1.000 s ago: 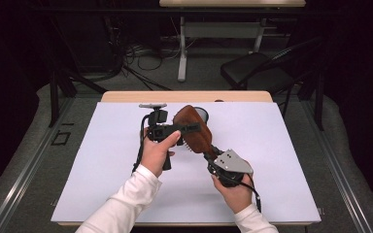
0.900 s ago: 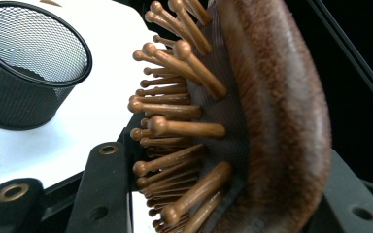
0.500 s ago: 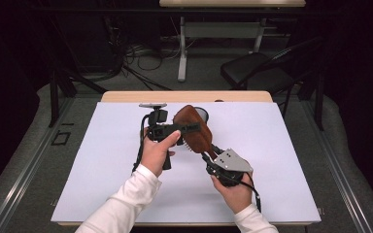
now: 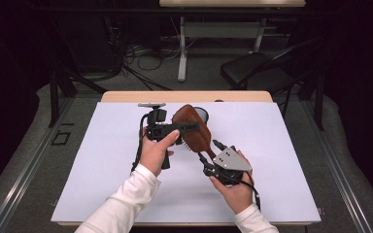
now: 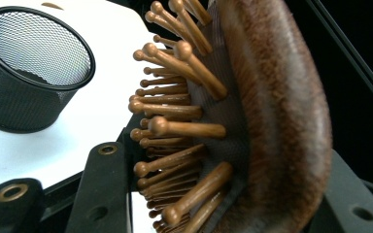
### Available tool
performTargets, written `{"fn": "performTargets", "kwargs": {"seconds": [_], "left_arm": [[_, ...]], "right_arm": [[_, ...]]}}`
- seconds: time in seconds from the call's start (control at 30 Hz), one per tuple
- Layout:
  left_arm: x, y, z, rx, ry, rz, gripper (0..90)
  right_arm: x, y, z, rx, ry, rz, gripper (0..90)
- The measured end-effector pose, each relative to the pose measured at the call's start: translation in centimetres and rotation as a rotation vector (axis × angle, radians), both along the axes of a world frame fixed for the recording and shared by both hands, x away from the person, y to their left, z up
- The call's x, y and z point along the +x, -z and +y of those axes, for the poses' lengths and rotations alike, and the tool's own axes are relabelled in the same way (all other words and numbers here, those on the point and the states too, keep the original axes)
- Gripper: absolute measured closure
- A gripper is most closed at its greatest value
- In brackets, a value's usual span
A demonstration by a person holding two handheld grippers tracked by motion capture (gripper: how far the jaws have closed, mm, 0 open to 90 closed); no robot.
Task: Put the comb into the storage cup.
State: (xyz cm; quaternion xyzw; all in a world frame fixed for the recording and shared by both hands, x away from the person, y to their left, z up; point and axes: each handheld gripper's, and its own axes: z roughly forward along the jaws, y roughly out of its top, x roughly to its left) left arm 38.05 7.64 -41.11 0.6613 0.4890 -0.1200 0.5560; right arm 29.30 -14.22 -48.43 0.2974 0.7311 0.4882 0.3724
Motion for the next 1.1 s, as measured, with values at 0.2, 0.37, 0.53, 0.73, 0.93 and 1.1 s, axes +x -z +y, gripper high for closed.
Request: {"fn": "performTargets", "kwargs": {"seconds": [0.2,0.37,0.53,0.73,0.93,1.1], "left_arm": [[0.2,0.1,0.2,-0.006,-0.003,-0.003,51.5],[0.3,0.1,0.3,-0.003,-0.011,-0.005,51.6],[0.5,0.2,0.4,-0.007,-0.015,-0.006,51.5],[0.7,0.3,0.6,-0.008,-0.022,-0.012,51.4],[0.9,0.4,0.8,-0.008,-0.035,-0.013,51.4],[1.2,0.5,0.9,-0.006,-0.044,-0.011,51.4]], "right_arm": [[0.1,-0.1,0.0,0.006,-0.020,0.034,35.3],[0.0,-0.2,0.1,-0.004,-0.027,0.045,35.0],[0.0,-0.4,0.2,-0.025,-0.028,0.032,35.0],[0.0,-0.5,0.0,-0.022,-0.025,0.042,36.8],[-0.1,-0.7,-0.4,0.000,-0.031,0.040,37.9],[0.0,-0.9,-0.3,-0.021,-0.052,0.056,37.6]]}}
